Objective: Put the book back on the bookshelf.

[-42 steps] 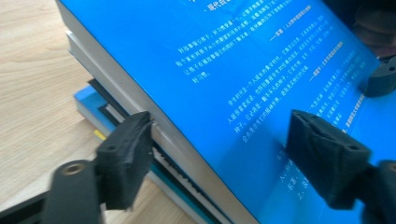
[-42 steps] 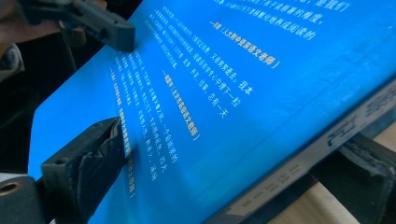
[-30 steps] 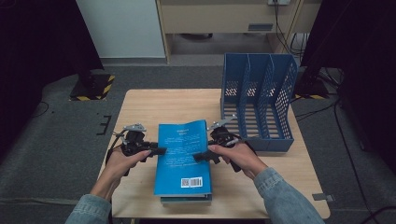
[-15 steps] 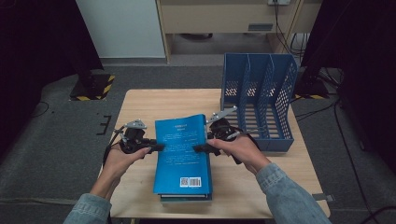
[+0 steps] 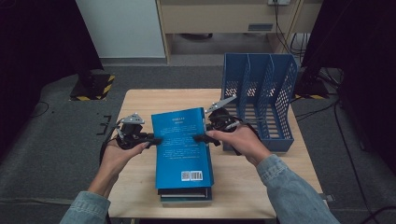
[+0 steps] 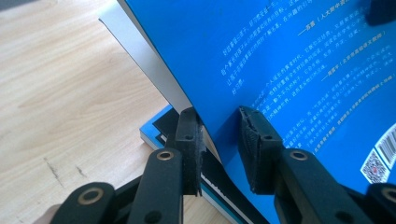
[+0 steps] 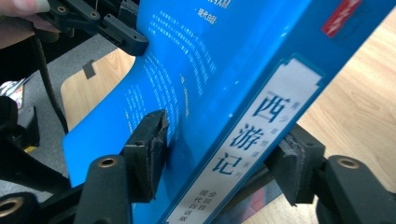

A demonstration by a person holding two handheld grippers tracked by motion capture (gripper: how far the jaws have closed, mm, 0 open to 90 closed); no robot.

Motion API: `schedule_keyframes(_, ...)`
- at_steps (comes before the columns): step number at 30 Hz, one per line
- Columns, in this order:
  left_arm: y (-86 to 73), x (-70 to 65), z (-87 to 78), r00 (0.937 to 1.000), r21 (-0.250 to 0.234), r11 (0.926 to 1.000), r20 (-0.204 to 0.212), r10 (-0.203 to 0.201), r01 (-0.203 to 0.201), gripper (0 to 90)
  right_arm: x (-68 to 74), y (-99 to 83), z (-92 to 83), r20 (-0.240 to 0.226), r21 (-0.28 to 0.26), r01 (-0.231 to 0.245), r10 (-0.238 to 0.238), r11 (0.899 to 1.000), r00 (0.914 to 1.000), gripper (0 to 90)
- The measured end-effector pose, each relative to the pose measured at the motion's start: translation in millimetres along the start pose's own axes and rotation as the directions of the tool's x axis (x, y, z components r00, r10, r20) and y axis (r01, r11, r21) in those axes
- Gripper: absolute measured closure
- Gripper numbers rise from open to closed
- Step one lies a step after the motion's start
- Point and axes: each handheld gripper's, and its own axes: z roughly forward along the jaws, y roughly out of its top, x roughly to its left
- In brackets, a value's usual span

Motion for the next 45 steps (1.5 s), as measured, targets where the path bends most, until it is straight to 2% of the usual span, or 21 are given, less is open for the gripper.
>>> schedule_keyframes(4, -0.4, 0.7, -3.0, 0.9998, 0.002, 1.0000, 0.018, -0.006, 0.005, 70.5, 2.1, 2.4, -3.9, -0.010, -0.001, 0.002, -0.002, 1.000, 0.9999, 45.0)
schedule_keyframes(9, 5.8, -5.1, -9.2, 0.9997, 0.008, 0.9997, 0.008, 0.024, -0.024, 70.7, 5.9, 7.6, -10.5, -0.018, -0.011, 0.017, -0.017, 1.000, 0.9997, 46.5)
schedule_keyframes(13, 13.1, -8.4, -14.1, 0.9995, 0.000, 0.9996, -0.013, 0.029, -0.029, 71.1, 8.6, 15.6, -18.3, -0.004, -0.008, 0.035, -0.035, 0.999, 0.9994, 48.2)
schedule_keyframes(14, 16.8, -9.8, -16.4, 0.9987, 0.002, 0.9990, -0.027, 0.044, -0.044, 71.1, 8.9, 17.1, -19.6, 0.001, -0.010, 0.039, -0.039, 0.999, 0.9992, 48.8)
schedule_keyframes(20, 29.7, -8.4, -23.6, 0.9967, 0.012, 0.9979, -0.050, 0.063, -0.063, 71.7, 6.7, 31.1, -27.2, 0.025, -0.026, 0.045, -0.044, 0.999, 0.9987, 51.6)
schedule_keyframes(27, 36.3, -0.1, -23.4, 0.9967, -0.003, 0.9986, -0.060, 0.053, -0.054, 72.0, 2.2, 43.4, -28.8, 0.035, -0.028, 0.059, -0.058, 0.998, 0.9977, 53.3)
schedule_keyframes(32, 43.6, 8.8, -21.2, 0.9970, 0.019, 0.9981, -0.049, 0.060, -0.059, 72.1, -5.2, 53.2, -26.0, 0.026, -0.008, 0.058, -0.057, 0.998, 0.9980, 53.3)
schedule_keyframes(36, 50.2, 17.3, -18.0, 0.9976, 0.025, 0.9982, -0.042, 0.056, -0.055, 72.2, -8.5, 58.1, -24.7, 0.039, -0.009, 0.058, -0.058, 0.998, 0.9976, 53.5)
schedule_keyframes(40, 54.6, 20.6, -16.2, 0.9979, 0.036, 0.9981, -0.038, 0.052, -0.051, 72.2, -13.2, 58.8, -23.4, 0.047, -0.023, 0.043, -0.042, 0.999, 0.9980, 53.5)
schedule_keyframes(45, 64.0, 21.7, -16.8, 0.9964, 0.060, 0.9961, -0.050, 0.069, -0.066, 72.2, -16.4, 63.2, -24.6, 0.057, -0.025, 0.036, -0.035, 0.999, 0.9977, 53.8)
